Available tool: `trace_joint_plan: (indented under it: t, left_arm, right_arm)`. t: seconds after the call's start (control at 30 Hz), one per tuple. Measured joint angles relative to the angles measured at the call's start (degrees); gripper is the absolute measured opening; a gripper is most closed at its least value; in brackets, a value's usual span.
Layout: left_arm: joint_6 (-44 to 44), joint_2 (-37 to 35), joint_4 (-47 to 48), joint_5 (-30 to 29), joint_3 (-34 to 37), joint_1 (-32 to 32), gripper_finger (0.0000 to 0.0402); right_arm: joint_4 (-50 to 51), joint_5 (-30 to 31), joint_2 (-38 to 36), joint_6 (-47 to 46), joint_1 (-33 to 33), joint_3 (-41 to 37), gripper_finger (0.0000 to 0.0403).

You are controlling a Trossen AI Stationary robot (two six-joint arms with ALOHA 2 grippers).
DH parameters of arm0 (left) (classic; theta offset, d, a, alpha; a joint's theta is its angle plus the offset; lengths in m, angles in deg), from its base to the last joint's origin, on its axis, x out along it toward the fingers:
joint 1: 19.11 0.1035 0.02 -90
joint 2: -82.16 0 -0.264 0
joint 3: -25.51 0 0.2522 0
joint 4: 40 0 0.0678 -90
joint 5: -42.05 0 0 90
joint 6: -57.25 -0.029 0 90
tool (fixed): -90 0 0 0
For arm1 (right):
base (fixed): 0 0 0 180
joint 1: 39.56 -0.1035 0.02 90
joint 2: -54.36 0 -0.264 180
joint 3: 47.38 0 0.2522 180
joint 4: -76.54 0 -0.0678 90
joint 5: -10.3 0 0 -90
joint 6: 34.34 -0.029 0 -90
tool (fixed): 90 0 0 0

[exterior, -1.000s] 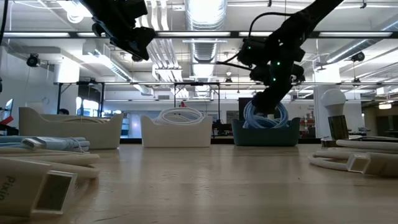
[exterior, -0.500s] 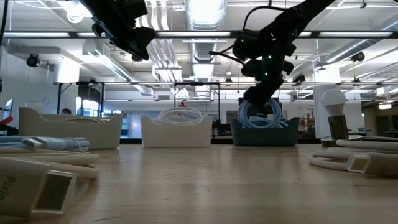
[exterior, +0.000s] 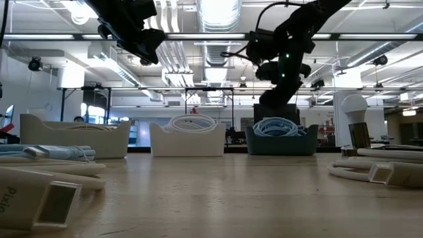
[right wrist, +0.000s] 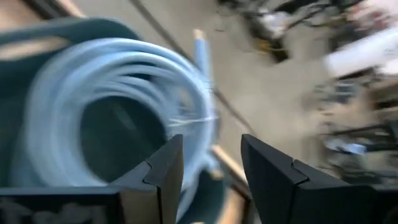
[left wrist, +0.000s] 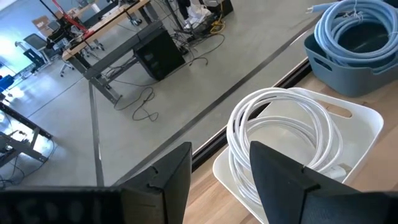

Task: Pick & Place USB Port
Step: Put the blue charger cable into the blue bin

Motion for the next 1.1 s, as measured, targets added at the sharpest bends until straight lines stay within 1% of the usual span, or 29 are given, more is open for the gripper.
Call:
trace_joint_plan:
  t: [0.17, 0.23, 0.3, 0.5, 0.67, 0.73, 0.87, 0.93, 1.0, 1.1]
  left_arm:
    - [0.15, 0.00, 0.01, 1.04, 0.00, 0.02, 0.0177]
    - [0.18, 0.00, 0.00, 3.01, 0.00, 0.02, 0.0177]
    - [0.17, 0.00, 0.00, 6.21, 0.00, 0.02, 0.0177]
    - [-3.70, 0.00, -0.02, 19.42, 0.06, 0.00, 0.0177]
    - [-4.54, 0.00, -0.02, 30.60, 0.60, -0.02, 0.0177]
    - [-5.05, 0.00, -0.01, 36.39, 1.07, -0.02, 0.0177]
    - [-5.73, 0.20, -0.04, 50.93, 2.64, -0.51, 0.0177]
    - [-5.13, 0.39, -0.05, 56.25, 4.08, -1.22, 0.0177]
    - [-3.81, 0.46, 0.07, 59.02, 5.95, -2.24, 0.0177]
    - [-1.81, 0.48, 0.54, 60.80, 9.26, -4.18, 0.0177]
  right_arm:
    - [1.11, -11.10, -0.02, -1.03, -2.90, 2.21, 0.0147]
    - [1.16, -14.27, -0.02, -1.05, -4.46, 2.78, 0.0142]
    - [1.18, -16.83, -0.05, -1.11, -6.19, 3.18, 0.0138]
    - [1.20, -21.44, -0.05, -3.10, -11.53, 3.60, 0.0135]
    - [0.47, -26.58, -0.05, -4.09, -14.97, 3.28, 0.0141]
    - [-1.34, -28.55, -0.05, -4.08, -15.95, 2.89, 0.0144]
    - [-6.77, -32.82, 0.38, -3.92, -17.00, 2.33, 0.0151]
    - [-8.81, -35.59, 0.90, -2.71, -17.19, 2.23, 0.0155]
    - [-10.63, -37.76, 1.54, -0.78, -17.41, 2.20, 0.0162]
    - [-12.48, -38.95, 2.99, 1.10, -17.79, 2.41, 0.0174]
